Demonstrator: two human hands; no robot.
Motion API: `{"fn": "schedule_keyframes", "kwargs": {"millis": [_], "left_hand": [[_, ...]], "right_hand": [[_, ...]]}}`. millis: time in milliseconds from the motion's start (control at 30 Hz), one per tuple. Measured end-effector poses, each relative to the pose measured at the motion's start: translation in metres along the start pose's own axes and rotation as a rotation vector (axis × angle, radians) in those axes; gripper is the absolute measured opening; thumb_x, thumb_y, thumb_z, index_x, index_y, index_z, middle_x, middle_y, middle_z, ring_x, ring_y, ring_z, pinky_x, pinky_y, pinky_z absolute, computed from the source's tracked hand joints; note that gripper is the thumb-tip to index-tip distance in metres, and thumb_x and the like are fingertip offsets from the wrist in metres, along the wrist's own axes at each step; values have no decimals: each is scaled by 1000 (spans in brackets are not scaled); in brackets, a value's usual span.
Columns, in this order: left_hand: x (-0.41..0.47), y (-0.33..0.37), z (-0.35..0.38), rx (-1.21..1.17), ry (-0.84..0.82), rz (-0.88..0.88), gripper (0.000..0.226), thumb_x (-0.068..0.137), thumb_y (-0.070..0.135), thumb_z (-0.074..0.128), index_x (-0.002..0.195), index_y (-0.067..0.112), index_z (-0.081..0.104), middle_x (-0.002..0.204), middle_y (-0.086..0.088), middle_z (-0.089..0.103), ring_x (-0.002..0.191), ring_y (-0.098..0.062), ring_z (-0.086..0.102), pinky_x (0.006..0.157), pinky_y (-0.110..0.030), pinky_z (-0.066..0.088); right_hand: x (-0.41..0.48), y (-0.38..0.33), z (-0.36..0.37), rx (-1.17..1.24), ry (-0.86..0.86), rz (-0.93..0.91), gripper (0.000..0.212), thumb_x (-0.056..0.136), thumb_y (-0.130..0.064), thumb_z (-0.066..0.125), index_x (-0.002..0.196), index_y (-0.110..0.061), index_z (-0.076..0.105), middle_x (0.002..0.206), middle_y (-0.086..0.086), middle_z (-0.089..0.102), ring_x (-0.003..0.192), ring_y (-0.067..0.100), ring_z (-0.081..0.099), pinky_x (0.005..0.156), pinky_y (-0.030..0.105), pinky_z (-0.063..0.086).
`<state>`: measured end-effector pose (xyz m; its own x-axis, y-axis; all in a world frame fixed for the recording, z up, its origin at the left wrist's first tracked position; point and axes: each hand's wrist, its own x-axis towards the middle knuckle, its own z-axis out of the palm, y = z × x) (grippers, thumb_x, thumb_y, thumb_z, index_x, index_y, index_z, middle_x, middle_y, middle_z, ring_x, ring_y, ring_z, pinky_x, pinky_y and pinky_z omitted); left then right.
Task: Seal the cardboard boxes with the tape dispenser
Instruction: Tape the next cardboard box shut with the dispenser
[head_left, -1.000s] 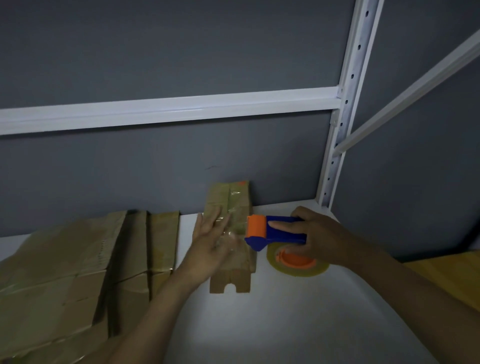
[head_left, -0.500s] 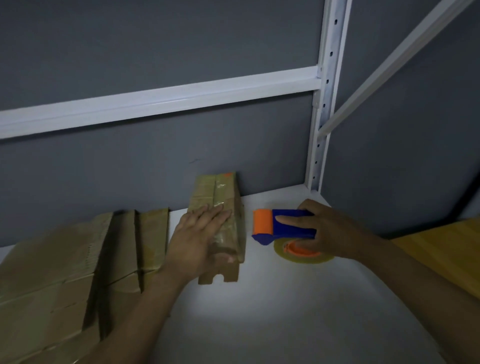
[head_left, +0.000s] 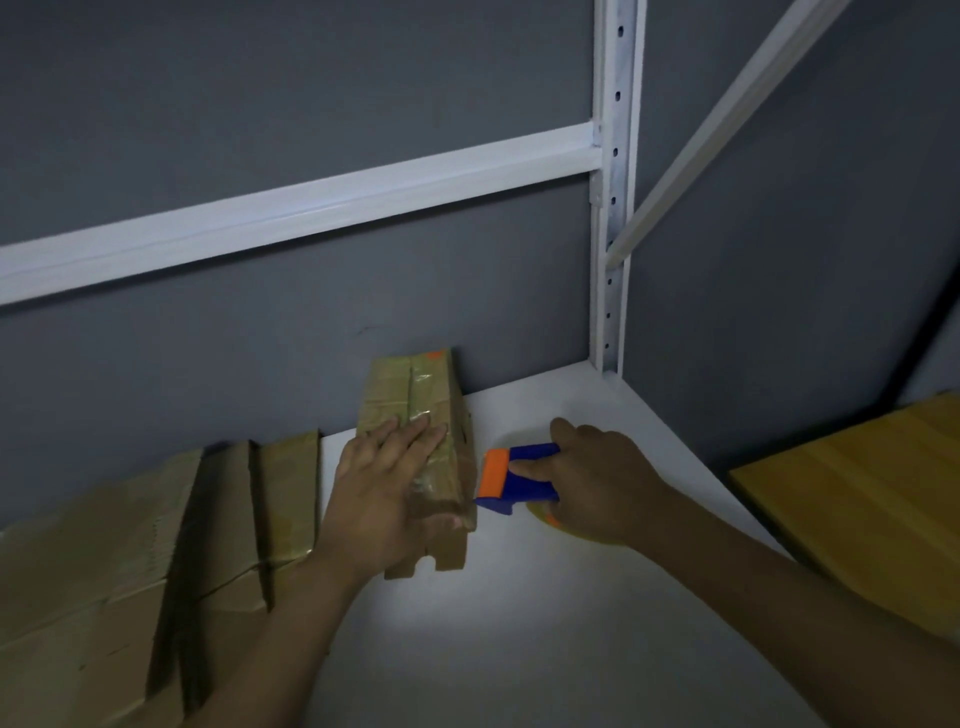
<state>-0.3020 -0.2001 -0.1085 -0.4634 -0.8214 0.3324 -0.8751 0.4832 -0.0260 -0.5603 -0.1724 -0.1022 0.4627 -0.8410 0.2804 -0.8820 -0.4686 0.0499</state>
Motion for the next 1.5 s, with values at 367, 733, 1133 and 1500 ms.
{"fn": "schedule_keyframes", "kwargs": {"millis": [367,733,1133,1500], "left_hand": [[5,9,-30,-211,-71,-137,104,64,95,7,151,39,16,154,10,32,142,-16,28,111,-27,17],[41,-8,-15,-185,-224,-223,58,100,55,17,153,32,18,161,11,12,149,-9,5,118,-30,0],[33,-19,-19,-252,-248,-249,70,91,69,9,153,36,17,161,15,9,148,-6,0,116,-28,-6],[32,-20,-19,-258,-265,-235,67,91,63,13,153,37,19,161,14,9,148,-7,0,117,-31,-4]], "right_hand": [[-3,35,-16,940,-203,513,54,77,-25,77,128,-33,59,113,-10,66,90,4,62,70,13,45],[2,27,12,744,-149,678,39,89,-34,63,123,-15,62,121,2,64,112,21,59,93,27,43],[54,-40,18,2087,39,957,31,89,2,60,119,-7,59,96,13,61,79,20,58,72,30,55],[54,-99,69,1504,29,1035,34,93,-40,55,113,-12,49,98,7,57,80,19,56,58,27,45]]}}
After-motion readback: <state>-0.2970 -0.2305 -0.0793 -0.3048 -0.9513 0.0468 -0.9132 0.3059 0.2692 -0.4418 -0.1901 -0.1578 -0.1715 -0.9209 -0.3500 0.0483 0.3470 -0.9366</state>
